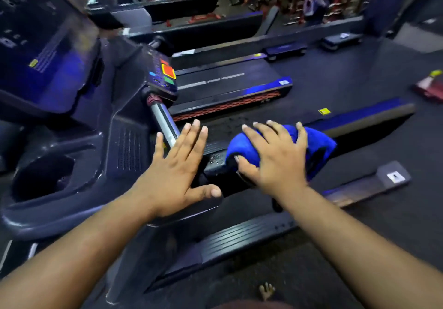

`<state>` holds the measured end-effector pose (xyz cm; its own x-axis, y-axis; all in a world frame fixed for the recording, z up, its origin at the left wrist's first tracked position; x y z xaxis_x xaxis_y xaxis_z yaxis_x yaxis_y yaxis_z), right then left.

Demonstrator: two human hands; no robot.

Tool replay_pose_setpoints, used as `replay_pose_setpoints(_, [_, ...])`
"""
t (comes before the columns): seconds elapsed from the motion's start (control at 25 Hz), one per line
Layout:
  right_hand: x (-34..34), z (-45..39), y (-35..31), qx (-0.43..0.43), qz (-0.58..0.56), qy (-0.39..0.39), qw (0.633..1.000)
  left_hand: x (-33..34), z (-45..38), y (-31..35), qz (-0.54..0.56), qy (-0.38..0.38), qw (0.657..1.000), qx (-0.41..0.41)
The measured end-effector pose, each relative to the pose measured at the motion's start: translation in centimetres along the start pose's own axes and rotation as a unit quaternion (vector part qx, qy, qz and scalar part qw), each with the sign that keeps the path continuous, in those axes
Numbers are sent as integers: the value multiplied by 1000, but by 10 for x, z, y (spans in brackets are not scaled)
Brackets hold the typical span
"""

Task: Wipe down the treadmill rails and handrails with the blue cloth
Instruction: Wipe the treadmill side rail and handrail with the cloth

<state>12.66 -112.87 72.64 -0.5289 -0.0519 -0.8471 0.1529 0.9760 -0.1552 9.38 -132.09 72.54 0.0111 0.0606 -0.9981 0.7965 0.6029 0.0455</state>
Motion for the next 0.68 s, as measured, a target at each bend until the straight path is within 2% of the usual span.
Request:
replay_pose_setpoints(0.08, [6,34,-61,99,-29,37,994,-5,7,-6,99,33,993,50])
replay_pose_setpoints(0.16, [19,67,-114,84,-69,52,993,-7,9,-14,196,39,976,83])
replay_pose_setpoints(0.2, [24,77,-115,68,-76,68,992,-7,10,-14,221,34,970,99])
replay_pose_setpoints(0.24, [30,79,-99,75,-77,87,990,-6,10,-13,223,19,968,111])
replay_pose_setpoints(0.28, [33,76,-76,121,-102,107,982,-4,10,-11,209,4,971,118])
replay_pose_setpoints(0.32, [32,73,-55,206,-145,139,958,-3,9,-9,186,-14,975,124])
replay_pose_setpoints(0.4, [33,77,-50,371,-261,172,874,0,8,-5,126,-38,982,139])
replay_pose_setpoints(0.44, [37,80,-70,408,-308,171,842,0,8,-4,109,-41,983,145])
replay_pose_setpoints(0.48, [40,84,-94,409,-338,167,831,1,8,-2,108,-43,981,152])
replay_pose_setpoints(0.52, [42,89,-111,383,-347,167,839,0,8,-2,121,-45,979,156])
replay_pose_setpoints(0.6, [52,98,-93,348,-335,172,859,-1,8,-1,126,-48,977,165])
replay_pose_setpoints(0.64, [59,100,-65,364,-336,185,849,0,9,-2,113,-51,978,165])
replay_pose_setpoints(0.68, [63,100,-36,406,-356,200,818,1,9,-2,97,-52,981,162])
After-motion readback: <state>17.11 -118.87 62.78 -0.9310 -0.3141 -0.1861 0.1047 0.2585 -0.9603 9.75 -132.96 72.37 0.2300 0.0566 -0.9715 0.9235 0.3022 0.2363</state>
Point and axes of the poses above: each hand's wrist, its own z-axis away from the middle knuckle, its own x-axis out of the palm, y = z × x, the point moved 8 cm from there along -z, towards the middle knuckle, and after that the axes turned 9 degrees about x, right-handed, at the moved point
